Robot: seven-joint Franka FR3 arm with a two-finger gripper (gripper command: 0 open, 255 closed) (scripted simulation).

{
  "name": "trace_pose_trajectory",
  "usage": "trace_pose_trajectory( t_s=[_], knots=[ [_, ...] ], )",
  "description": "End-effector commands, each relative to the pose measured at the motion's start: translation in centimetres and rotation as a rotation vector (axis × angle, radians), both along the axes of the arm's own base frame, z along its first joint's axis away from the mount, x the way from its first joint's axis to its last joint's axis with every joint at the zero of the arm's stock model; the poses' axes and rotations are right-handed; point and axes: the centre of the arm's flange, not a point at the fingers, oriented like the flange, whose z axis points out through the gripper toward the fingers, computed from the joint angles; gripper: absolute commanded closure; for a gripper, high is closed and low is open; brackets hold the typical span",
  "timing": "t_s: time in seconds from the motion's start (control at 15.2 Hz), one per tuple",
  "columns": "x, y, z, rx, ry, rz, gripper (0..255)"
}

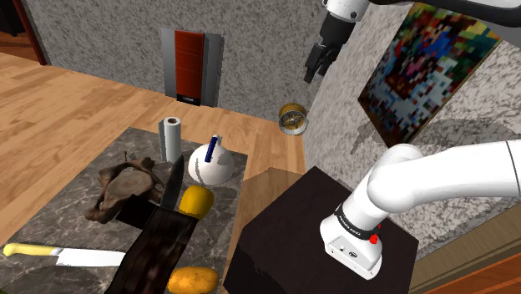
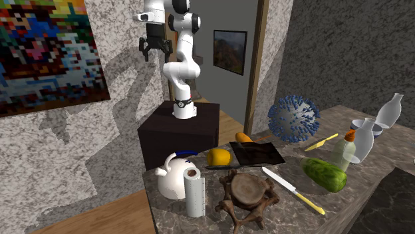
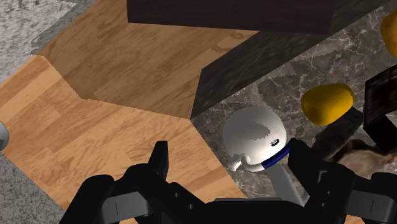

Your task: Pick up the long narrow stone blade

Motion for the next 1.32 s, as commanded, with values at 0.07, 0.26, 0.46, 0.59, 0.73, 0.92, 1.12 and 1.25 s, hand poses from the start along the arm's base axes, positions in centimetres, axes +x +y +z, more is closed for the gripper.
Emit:
trace_pose_trajectory(
  t_s=[0.07,0.26,0.46,0.59,0.73,0.92,1.12,1.25],
  knots=[
    [0.2,0.5,-1.1,0.011,-0.007,-0.015,0],
    [0.8,2.0,-4.4,0.045,-0.030,-0.060,0],
    [1.6,3.7,-7.6,0.079,-0.052,-0.104,0],
    [2.2,4.8,-9.7,0.101,-0.067,-0.134,0],
    [2.8,5.9,-11.8,0.124,-0.082,-0.164,0],
    [3.9,7.7,-14.9,0.157,-0.104,-0.208,0],
    [5.2,9.5,-17.8,0.191,-0.127,-0.253,0],
    [6.1,10.8,-19.7,0.213,-0.142,-0.283,0]
  ],
)
